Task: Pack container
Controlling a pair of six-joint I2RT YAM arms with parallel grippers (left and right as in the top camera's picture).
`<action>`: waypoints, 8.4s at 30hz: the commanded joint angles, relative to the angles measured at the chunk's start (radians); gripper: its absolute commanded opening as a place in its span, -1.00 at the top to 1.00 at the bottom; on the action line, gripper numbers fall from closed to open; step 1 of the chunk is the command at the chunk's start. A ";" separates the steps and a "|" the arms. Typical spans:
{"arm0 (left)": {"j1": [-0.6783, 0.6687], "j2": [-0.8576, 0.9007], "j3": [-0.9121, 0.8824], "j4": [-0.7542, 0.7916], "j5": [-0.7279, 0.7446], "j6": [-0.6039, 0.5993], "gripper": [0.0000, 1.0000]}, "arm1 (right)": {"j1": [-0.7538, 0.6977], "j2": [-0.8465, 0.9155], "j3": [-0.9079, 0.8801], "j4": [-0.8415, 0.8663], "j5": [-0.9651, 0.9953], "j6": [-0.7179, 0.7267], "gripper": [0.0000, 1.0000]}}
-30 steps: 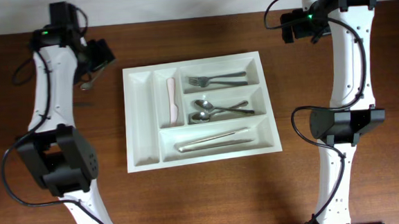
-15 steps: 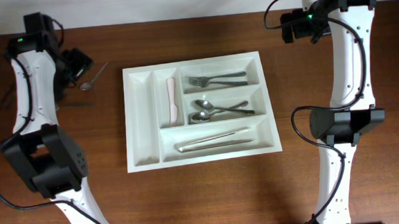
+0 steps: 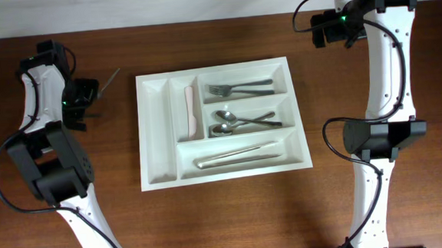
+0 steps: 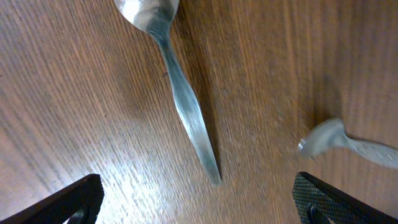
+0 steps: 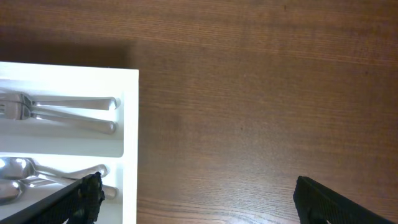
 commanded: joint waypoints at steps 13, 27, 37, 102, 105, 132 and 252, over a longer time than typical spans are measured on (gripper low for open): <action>0.082 0.052 -0.003 0.037 -0.048 -0.034 -0.99 | 0.003 -0.031 0.010 -0.006 -0.010 0.002 -0.98; 0.121 0.052 -0.003 0.014 -0.045 -0.030 -0.11 | 0.003 -0.031 0.010 -0.006 -0.010 0.002 -0.98; 0.108 0.052 -0.003 0.006 -0.045 -0.030 0.96 | 0.003 -0.031 0.010 -0.006 -0.009 0.002 -0.98; 0.200 0.052 -0.003 -0.020 -0.067 0.004 0.95 | 0.003 -0.031 0.010 -0.006 -0.010 0.002 -0.98; 0.200 0.052 -0.003 -0.020 -0.067 0.004 0.96 | 0.003 -0.031 0.010 -0.006 -0.010 0.002 -0.98; 0.200 0.052 -0.003 0.047 -0.068 0.024 -0.32 | 0.003 -0.031 0.010 -0.006 -0.010 0.002 -0.98; 0.201 0.170 0.047 0.080 0.153 0.060 0.96 | 0.003 -0.031 0.010 -0.006 -0.010 0.002 -0.98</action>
